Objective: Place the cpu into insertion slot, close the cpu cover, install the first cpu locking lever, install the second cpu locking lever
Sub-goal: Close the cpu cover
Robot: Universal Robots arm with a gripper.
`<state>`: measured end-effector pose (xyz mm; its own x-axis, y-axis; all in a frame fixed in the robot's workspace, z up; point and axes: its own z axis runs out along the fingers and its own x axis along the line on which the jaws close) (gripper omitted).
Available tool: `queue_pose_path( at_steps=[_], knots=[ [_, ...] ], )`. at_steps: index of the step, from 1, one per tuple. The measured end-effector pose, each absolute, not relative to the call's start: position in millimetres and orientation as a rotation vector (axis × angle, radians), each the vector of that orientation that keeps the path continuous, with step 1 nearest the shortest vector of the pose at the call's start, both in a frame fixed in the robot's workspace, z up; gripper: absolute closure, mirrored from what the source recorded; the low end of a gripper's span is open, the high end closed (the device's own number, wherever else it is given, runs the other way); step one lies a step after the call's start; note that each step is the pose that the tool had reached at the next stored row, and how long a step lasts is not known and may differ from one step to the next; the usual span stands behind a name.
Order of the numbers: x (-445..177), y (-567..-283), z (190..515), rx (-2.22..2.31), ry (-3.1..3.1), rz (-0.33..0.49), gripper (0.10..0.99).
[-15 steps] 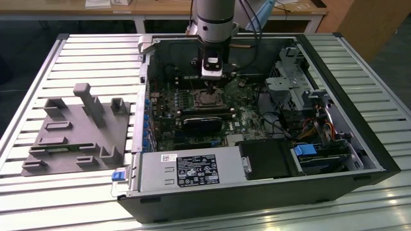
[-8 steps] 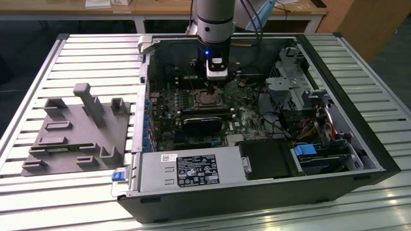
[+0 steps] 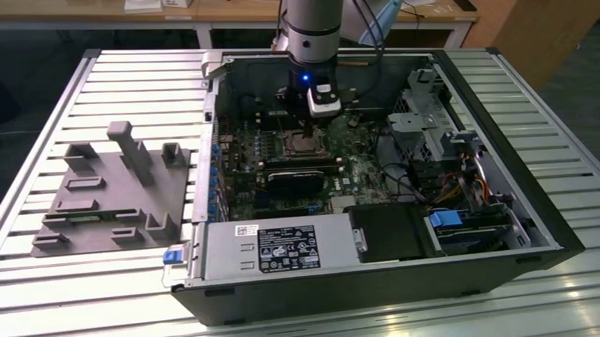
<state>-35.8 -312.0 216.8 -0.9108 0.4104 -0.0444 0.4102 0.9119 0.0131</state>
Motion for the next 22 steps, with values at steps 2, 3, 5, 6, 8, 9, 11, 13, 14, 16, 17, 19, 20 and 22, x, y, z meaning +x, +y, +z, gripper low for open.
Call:
queue_pose_path(
  at_steps=[2, 3, 5, 6, 8, 9, 11, 13, 14, 16, 17, 19, 20, 22],
  knots=[
    [-35.8, -312.0, 216.6, 0.595, 3.038, 0.007, 0.984],
    [-35.8, -312.0, 216.5, 0.568, 3.043, 0.007, 0.984],
    [-35.8, -312.0, 216.4, 0.513, 3.053, 0.009, 0.984],
    [-35.8, -312.0, 216.3, 0.485, 3.057, 0.009, 0.984],
    [-35.8, -312.0, 216.0, 0.428, 3.066, 0.011, 0.984],
    [-35.8, -312.0, 215.9, 0.400, 3.070, 0.011, 0.984],
    [-35.8, -312.0, 215.6, 0.345, 3.077, 0.013, 0.984],
    [-35.8, -312.0, 215.4, 0.290, 3.083, 0.014, 0.984],
    [-35.8, -312.0, 215.3, 0.262, 3.085, 0.014, 0.984],
    [-35.8, -312.0, 215.0, 0.204, 3.090, 0.016, 0.984],
    [-35.8, -312.0, 214.8, 0.176, 3.091, 0.016, 0.984],
    [-36.5, -312.7, 214.7, 0.150, 3.093, 0.017, 0.984],
    [-36.9, -313.7, 214.5, 0.147, 3.093, 0.017, 0.984],
    [-38.0, -317.0, 214.2, 0.145, 3.093, 0.017, 0.984]
  ],
)
